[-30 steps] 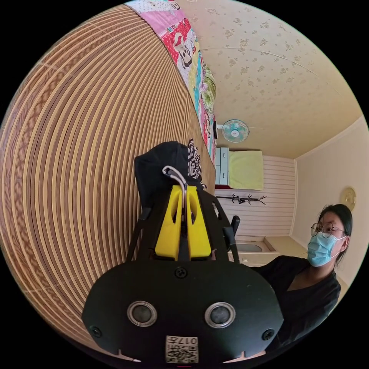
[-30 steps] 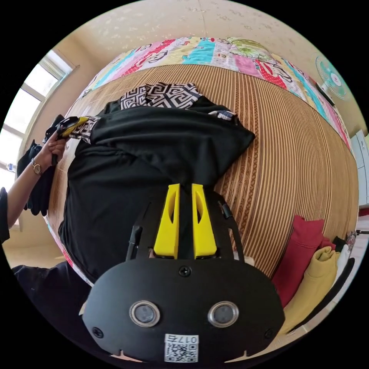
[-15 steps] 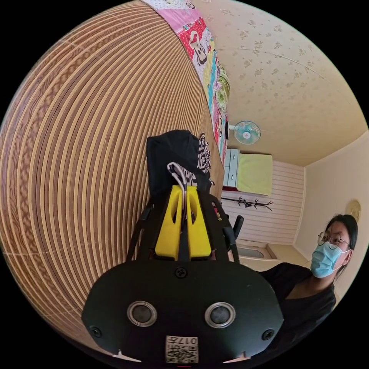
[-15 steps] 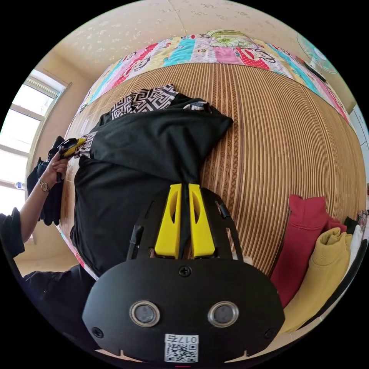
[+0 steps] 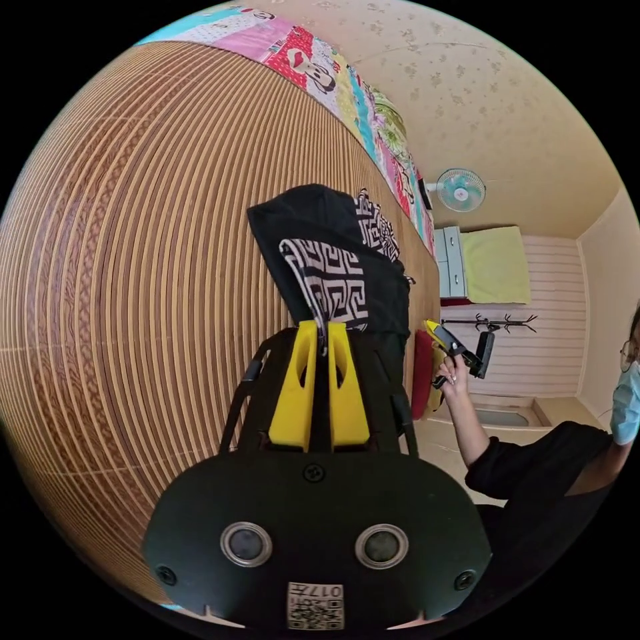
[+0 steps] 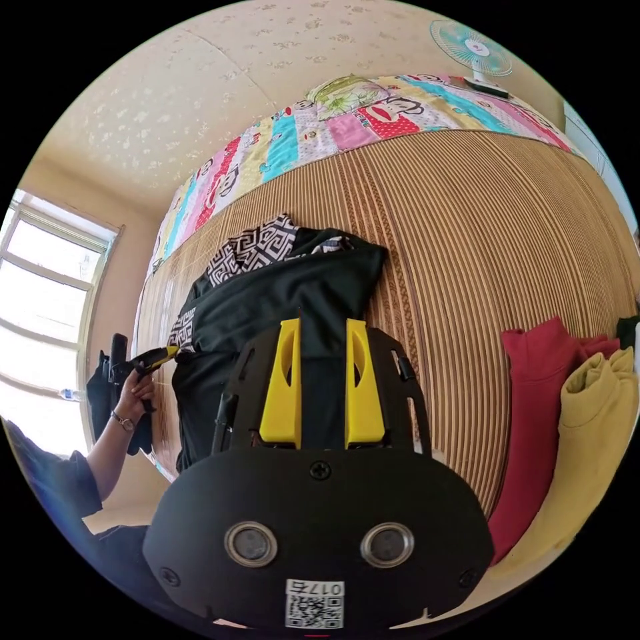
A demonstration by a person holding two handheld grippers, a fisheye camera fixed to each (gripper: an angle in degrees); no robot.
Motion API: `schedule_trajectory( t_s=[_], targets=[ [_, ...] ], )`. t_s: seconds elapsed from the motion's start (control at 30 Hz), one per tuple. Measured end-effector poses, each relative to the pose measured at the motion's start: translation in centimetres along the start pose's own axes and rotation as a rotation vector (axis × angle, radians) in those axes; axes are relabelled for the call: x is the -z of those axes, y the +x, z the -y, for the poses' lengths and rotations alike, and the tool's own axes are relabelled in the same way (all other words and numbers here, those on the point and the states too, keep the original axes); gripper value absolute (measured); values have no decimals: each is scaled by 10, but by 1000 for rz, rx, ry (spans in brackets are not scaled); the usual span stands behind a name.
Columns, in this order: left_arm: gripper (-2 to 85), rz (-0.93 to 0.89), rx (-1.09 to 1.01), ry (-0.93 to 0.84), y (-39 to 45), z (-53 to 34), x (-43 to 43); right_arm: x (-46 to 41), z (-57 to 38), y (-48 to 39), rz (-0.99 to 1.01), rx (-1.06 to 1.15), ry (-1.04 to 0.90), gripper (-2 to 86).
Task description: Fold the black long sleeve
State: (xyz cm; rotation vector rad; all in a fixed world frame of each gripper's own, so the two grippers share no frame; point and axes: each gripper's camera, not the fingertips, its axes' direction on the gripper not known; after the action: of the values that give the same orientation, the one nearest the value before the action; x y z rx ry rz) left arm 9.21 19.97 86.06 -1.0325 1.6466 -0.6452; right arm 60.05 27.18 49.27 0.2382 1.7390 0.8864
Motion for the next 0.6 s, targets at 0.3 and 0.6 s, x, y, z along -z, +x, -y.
schedule_trajectory(
  t_s=[0.3, 0.6],
  targets=[
    [113, 49, 48, -46, 0, -126, 12, 38, -81, 46, -31, -57, -284, 101],
    [109, 324, 176, -311, 13, -264, -44, 59, -146, 89, -4, -186, -439, 99]
  ],
)
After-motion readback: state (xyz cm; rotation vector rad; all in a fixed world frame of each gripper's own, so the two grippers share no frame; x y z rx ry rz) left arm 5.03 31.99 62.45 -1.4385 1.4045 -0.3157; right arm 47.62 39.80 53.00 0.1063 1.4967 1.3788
